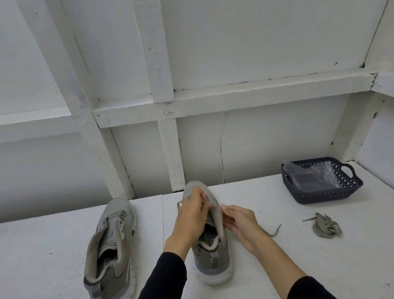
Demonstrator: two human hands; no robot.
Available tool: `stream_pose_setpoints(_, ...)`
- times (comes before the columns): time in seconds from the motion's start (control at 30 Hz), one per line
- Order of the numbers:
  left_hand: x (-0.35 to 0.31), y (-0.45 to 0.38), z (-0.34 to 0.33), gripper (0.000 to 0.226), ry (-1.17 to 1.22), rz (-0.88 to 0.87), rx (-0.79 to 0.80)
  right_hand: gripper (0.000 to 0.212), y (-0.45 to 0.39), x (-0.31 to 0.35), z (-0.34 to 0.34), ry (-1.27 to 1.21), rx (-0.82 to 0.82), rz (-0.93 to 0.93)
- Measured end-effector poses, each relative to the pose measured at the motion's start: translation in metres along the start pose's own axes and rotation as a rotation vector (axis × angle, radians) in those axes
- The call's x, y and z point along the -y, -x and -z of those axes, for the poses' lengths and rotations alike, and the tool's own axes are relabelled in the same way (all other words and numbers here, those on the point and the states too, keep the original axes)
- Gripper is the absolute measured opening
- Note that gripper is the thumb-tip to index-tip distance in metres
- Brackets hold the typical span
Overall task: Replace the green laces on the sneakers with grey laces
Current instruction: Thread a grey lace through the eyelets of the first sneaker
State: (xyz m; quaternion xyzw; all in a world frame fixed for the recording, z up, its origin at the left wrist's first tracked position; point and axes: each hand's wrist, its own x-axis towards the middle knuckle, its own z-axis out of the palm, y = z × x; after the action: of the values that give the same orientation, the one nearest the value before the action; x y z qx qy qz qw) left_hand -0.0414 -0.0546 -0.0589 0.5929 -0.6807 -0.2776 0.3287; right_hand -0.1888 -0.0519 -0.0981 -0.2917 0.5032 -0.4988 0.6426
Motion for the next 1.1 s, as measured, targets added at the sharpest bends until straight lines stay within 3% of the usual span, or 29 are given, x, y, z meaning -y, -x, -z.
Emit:
stream_pose_setpoints(0.2, 0.003, -0.002, -0.002, 0.023, 0.02, 0.011, 0.009, 0.016, 0.005, -0.016, 0.019, 0.045, -0.054, -0.016)
stream_pose_setpoints(0.4, 0.006, -0.004, -0.002, 0.026, 0.078, 0.033, 0.01, 0.014, 0.007, -0.005, 0.007, 0.245, -0.039, 0.15)
stream_pose_setpoints(0.57, 0.011, -0.006, 0.007, 0.02, 0.248, 0.085, -0.079, 0.01, 0.004, 0.0, -0.009, 0.512, 0.023, 0.303)
stream_pose_setpoints(0.77, 0.009, -0.009, 0.012, 0.018, 0.248, 0.07, -0.026, 0.014, 0.002, -0.002, 0.006, 0.033, 0.015, 0.058)
stream_pose_setpoints(0.93, -0.001, -0.01, 0.002, 0.015, 0.132, -0.012, -0.022, 0.013, 0.007, 0.002, 0.011, -0.064, 0.056, 0.044)
stream_pose_setpoints(1.1, -0.002, -0.009, -0.003, 0.013, -0.128, -0.074, 0.007, 0.014, 0.006, 0.001, 0.011, -0.051, 0.083, 0.051)
